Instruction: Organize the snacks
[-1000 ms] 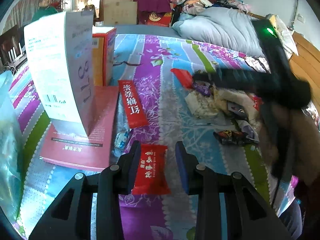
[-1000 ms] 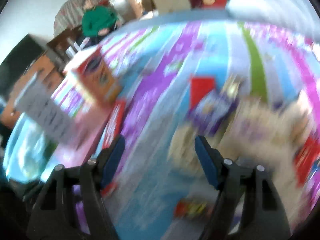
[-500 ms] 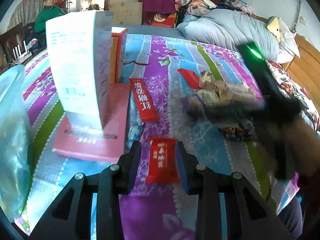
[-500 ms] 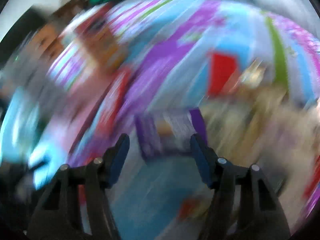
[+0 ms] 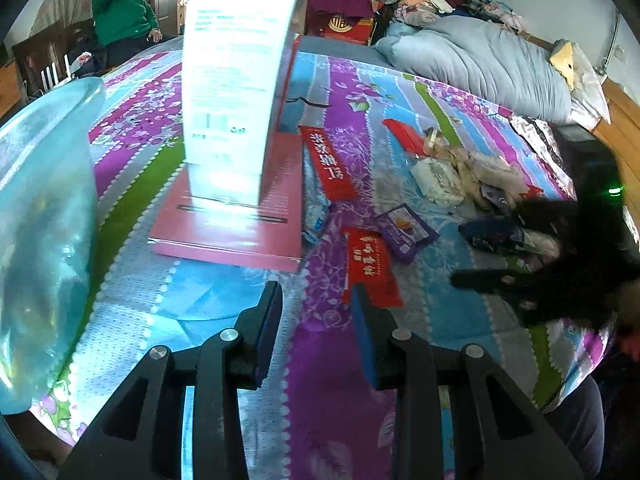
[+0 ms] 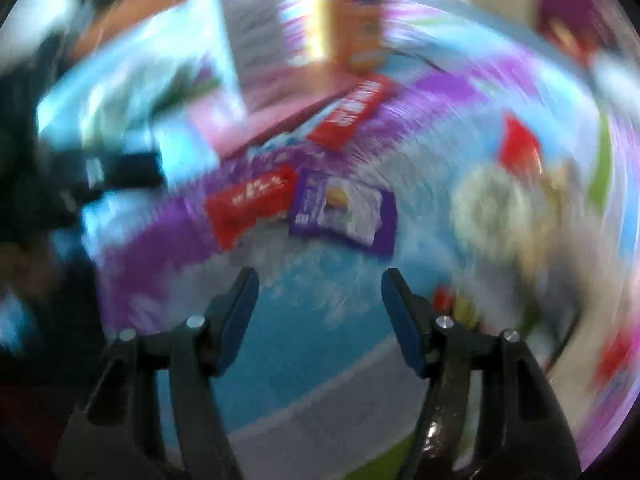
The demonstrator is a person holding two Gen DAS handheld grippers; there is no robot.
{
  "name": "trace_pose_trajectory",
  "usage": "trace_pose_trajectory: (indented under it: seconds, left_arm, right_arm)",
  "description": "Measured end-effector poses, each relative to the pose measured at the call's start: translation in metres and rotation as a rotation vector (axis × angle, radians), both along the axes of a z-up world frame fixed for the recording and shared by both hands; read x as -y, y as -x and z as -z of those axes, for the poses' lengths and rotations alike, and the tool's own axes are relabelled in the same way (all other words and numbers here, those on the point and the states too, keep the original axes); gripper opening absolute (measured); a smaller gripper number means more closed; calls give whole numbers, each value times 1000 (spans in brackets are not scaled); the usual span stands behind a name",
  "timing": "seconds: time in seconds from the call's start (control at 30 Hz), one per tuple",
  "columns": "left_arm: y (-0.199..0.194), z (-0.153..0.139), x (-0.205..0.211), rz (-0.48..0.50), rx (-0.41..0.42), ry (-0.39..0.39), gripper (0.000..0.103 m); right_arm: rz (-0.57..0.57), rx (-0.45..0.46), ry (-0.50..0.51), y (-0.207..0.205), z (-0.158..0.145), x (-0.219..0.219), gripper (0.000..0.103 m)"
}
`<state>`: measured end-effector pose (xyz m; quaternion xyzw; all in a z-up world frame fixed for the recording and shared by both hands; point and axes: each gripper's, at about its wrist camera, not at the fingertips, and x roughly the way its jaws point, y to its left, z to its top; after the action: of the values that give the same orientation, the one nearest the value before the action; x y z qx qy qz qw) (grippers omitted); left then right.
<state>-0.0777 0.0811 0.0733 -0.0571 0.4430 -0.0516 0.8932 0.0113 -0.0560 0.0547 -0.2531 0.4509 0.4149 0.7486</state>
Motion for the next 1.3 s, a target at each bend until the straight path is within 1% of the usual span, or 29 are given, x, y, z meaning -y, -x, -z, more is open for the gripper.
trace_pose_trajectory:
  seconds: [0.07,0.17,0.2,0.27,0.33,0.37,0.4,0.43,0.5,0.53,0.57,0.6,0.63,0.67,0.73,0.77,0.8,0.83,0.87,0.93,0.97,1.0,1.03,1.07,1.1,1.13,1.17,1.23,1.3]
  left_arm:
    - [0,-1,-2,10,1,3,36]
    - [-2,2,-4,30,-16,43,36]
    - [-3,4,-5,35,-23,65,36]
    - [-5,9,-6,48,-42,105,36]
    - [-6,12,-5,57,-55,130,36]
    - [-7,13,-5,64,-58,137,36]
    - [-8,14,-3,69,-61,136,37]
    - [-9,14,-2,73,-64,131,37]
    - [-11,14,2,76,-64,128,37]
    - [-12,13,3,76,-61,129,37]
    - [-15,12,6,73,-55,124,37]
    - [-17,11,8,72,-50,120,37]
    - [-19,10,11,76,-42,114,37]
    - [-21,9,15,82,-36,110,37]
    - [-27,10,23,98,-27,104,37]
    - [-31,12,28,107,-30,104,37]
    - [-34,14,32,113,-33,104,37]
    - [-38,17,35,120,-39,103,37]
    - [-41,21,39,123,-46,98,37]
    - [-49,30,46,108,-61,67,38]
    - [-52,33,48,104,-61,56,43]
    - [-52,36,49,98,-55,40,46]
    - [-53,37,52,92,-42,18,50]
    - [-53,38,53,92,-24,2,55]
    - [-54,40,55,90,-12,-16,57]
    - [-56,43,55,86,-16,-26,60]
    - [-57,46,53,81,-29,-24,60]
    - [-59,54,46,61,-56,11,60]
    - [-59,57,46,52,-49,18,60]
  right_arm:
    - [-117,29,80,-17,3,-13,65]
    - [-255,49,169,-32,8,-28,65]
    - [-284,40,182,-36,10,-33,65]
    - [-344,-22,191,-44,15,-43,65]
    - [-381,-41,207,-46,21,-52,65]
    - [-394,-62,209,-48,26,-56,66]
    - [-392,-71,202,-50,28,-58,69]
    - [-367,-86,173,-54,30,-59,74]
    - [-311,-120,125,-65,33,-58,73]
    - [-248,-132,82,-69,32,-53,69]
    - [-202,-138,55,-71,30,-49,62]
    - [-136,-141,19,-72,27,-42,57]
    - [-80,-147,-13,-72,22,-35,41]
    - [-28,-148,-44,-69,17,-29,32]
    - [73,-169,-126,-60,7,-14,27]
    - [103,-176,-150,-56,6,-8,25]
    - [138,-181,-161,-52,6,-3,25]
    - [199,-206,-184,-48,7,5,24]
    - [232,-223,-214,-43,5,10,24]
    - [296,-228,-264,-35,3,25,23]
    - [309,-220,-270,-33,4,27,23]
    - [315,-212,-271,-24,6,31,23]
    - [312,-205,-272,-22,8,26,26]
    - [297,-198,-265,-21,9,26,27]
    - [277,-181,-251,-19,10,24,28]
    - [240,-149,-226,-18,8,20,33]
    - [214,-136,-212,-18,9,18,38]
    - [174,-116,-188,-18,15,10,43]
    - [149,-102,-175,-21,16,11,48]
